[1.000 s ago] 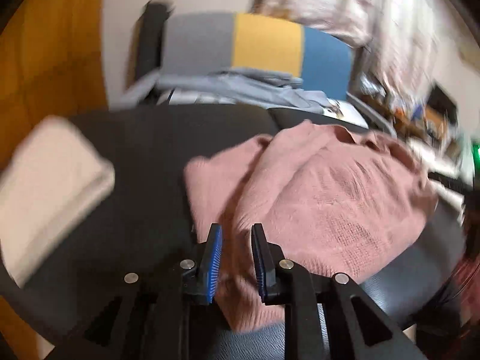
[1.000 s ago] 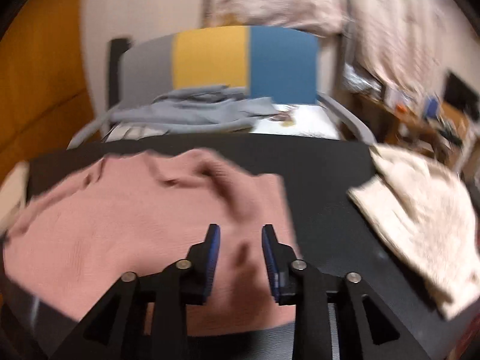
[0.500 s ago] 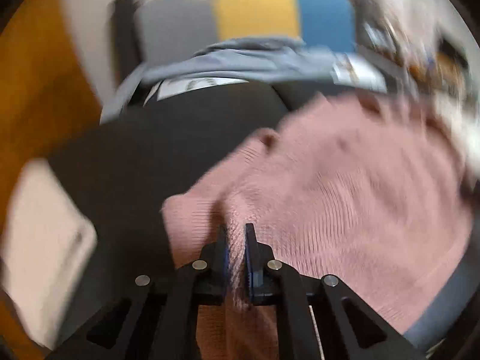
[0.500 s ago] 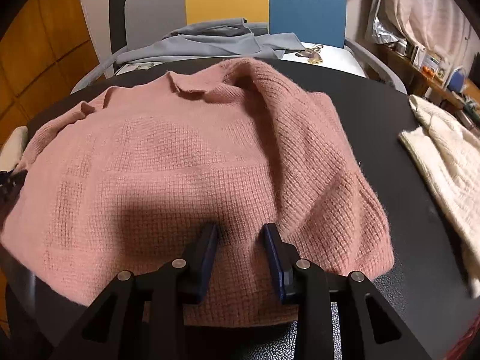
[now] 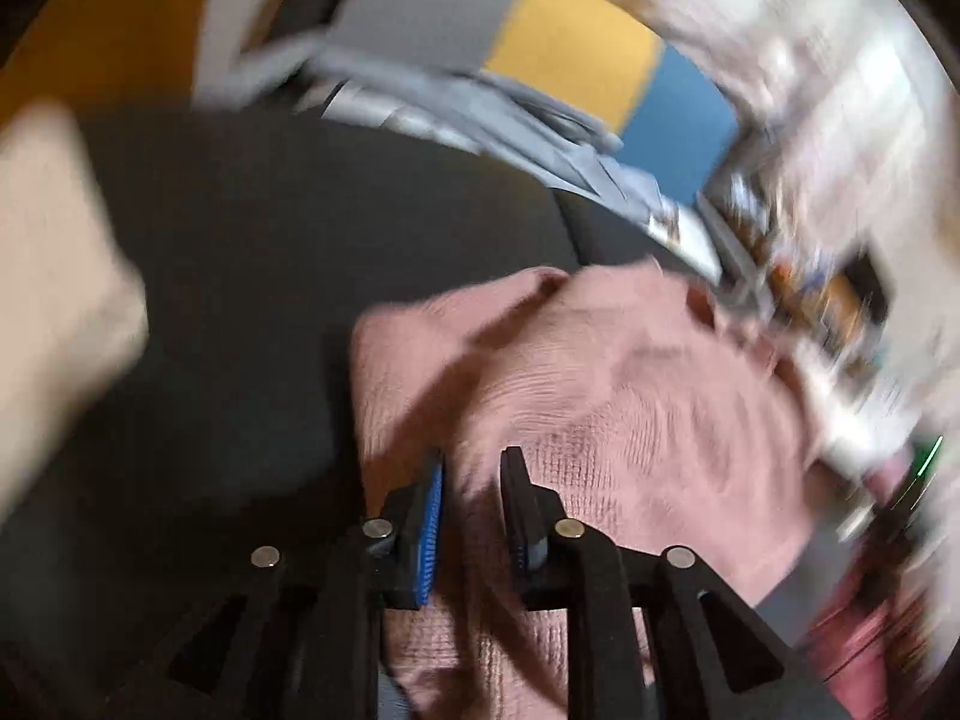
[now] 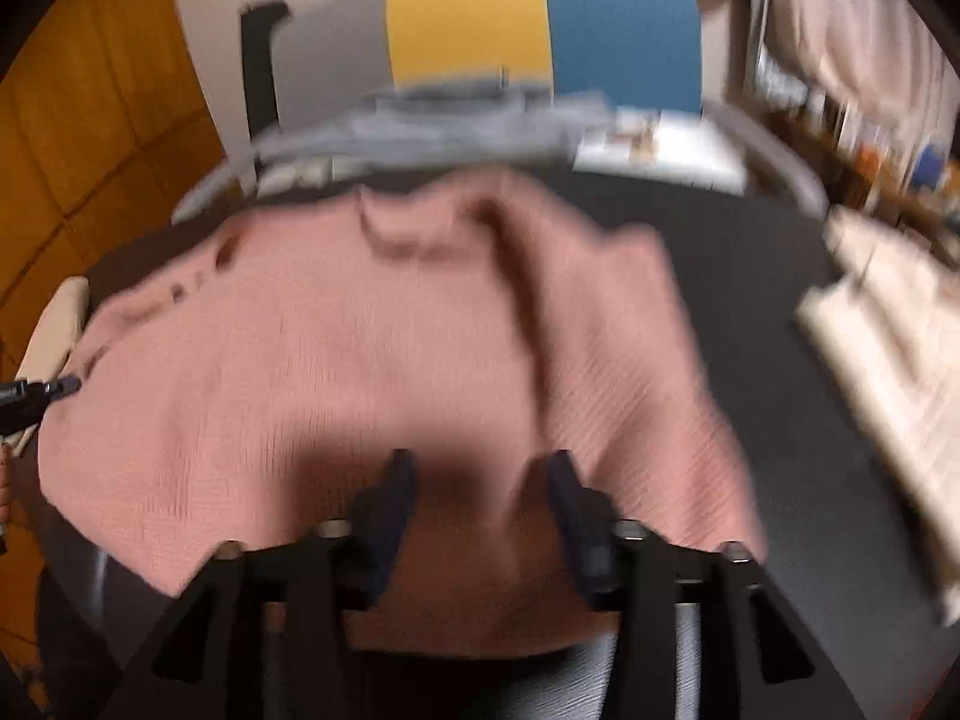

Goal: Fold clothes
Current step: 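Grasp the sweater edge with the left gripper while the right gripper grasps the fold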

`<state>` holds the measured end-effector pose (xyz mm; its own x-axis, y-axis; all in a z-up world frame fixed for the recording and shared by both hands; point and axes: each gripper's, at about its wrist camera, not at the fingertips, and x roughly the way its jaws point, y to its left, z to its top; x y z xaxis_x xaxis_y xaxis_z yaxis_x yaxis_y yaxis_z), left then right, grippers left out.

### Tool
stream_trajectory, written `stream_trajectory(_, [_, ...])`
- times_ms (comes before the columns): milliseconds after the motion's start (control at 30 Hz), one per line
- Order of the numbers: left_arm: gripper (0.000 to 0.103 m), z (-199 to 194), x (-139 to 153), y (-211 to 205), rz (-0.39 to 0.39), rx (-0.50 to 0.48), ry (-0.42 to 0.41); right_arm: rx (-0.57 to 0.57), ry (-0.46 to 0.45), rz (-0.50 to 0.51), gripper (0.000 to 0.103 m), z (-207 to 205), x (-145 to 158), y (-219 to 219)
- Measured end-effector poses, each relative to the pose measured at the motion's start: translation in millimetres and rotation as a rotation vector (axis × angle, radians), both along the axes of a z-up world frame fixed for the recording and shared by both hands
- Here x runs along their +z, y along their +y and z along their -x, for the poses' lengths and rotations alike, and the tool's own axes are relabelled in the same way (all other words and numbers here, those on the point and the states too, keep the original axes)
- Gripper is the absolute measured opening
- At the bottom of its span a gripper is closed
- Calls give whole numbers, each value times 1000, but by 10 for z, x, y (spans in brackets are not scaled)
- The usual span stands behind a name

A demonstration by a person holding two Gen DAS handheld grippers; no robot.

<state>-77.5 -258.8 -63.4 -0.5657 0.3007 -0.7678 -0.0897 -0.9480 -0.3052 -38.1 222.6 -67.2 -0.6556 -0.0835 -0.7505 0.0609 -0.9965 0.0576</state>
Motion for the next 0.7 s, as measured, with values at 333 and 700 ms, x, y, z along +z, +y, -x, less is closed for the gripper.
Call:
stream_trajectory(333, [19, 140, -121, 304, 168, -81, -61, 46, -73, 47, 67, 358, -109, 475])
stream_trajectory(700, [4, -268, 413, 92, -67, -90, 51, 126, -28, 339, 6, -22, 299, 771])
